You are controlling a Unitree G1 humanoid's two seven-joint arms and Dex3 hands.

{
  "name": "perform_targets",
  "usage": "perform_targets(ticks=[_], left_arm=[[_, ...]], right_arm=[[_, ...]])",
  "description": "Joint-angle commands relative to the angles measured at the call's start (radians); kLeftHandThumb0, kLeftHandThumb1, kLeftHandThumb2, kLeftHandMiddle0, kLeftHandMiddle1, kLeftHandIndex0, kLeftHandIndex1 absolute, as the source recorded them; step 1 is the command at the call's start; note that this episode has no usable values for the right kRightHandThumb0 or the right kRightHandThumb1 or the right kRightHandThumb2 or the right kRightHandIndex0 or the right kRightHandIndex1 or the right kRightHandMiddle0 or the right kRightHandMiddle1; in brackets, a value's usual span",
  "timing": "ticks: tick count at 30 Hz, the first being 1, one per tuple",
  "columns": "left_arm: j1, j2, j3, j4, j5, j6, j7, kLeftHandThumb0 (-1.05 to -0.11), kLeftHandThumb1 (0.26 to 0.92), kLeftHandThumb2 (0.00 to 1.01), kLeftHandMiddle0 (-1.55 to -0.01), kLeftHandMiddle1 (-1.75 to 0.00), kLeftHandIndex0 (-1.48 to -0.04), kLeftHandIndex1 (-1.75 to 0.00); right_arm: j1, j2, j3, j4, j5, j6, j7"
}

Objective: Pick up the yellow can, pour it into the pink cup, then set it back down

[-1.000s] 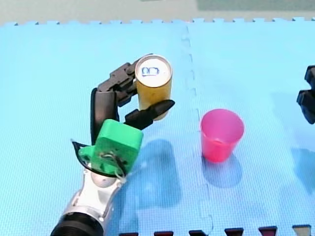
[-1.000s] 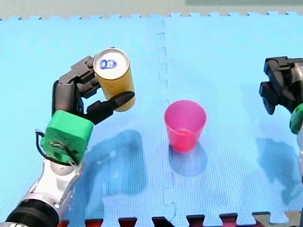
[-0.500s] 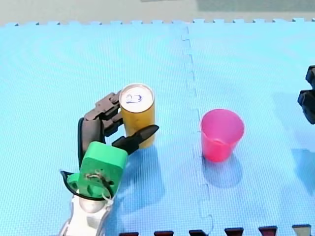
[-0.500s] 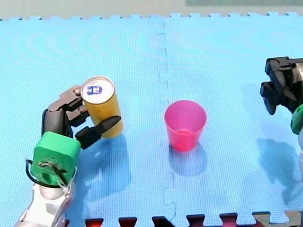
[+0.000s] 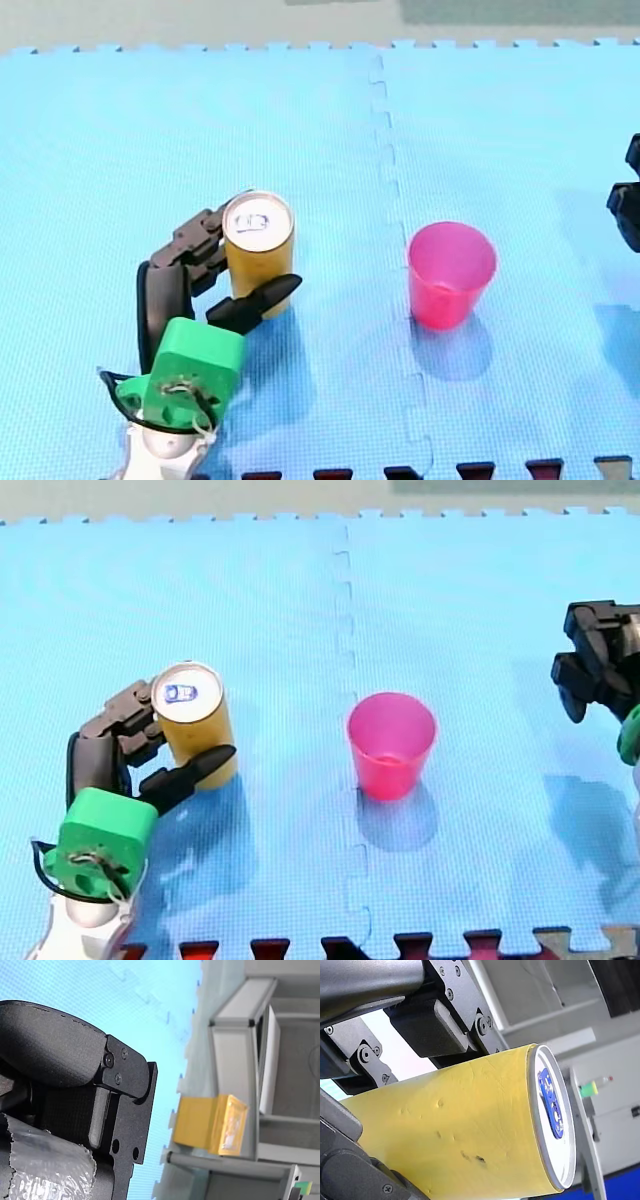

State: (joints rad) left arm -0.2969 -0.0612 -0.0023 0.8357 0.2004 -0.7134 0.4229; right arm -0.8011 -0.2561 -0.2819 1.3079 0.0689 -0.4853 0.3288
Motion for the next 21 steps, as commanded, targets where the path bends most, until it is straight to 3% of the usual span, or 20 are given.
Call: perform_targets(ticks=[1,12,21], left_arm=[[-0.004,0.0,0.007,0.009,-0.001,-0.019,0.012,-0.402,0.805,0.0,-1.34,-0.04,-1.2,0.0],[-0.006,0.009,0.019,0.049,-0.006,-0.058,0.014,-0.41,0.802,0.0,-1.33,-0.03,-1.21,0.0],[-0.029,-0.008,0.031,0.096,-0.03,-0.078,0.001,-0.4,0.803,0.0,-1.32,-0.02,-1.21,0.0]], right_arm=[[0.0,-0.007,-0.003,0.0,0.004,0.005,0.003],[-0.003,-0.015,-0.002,-0.002,0.004,0.011,0.007],[-0.007,-0.022,-0.004,-0.002,0.006,0.019,0.01]])
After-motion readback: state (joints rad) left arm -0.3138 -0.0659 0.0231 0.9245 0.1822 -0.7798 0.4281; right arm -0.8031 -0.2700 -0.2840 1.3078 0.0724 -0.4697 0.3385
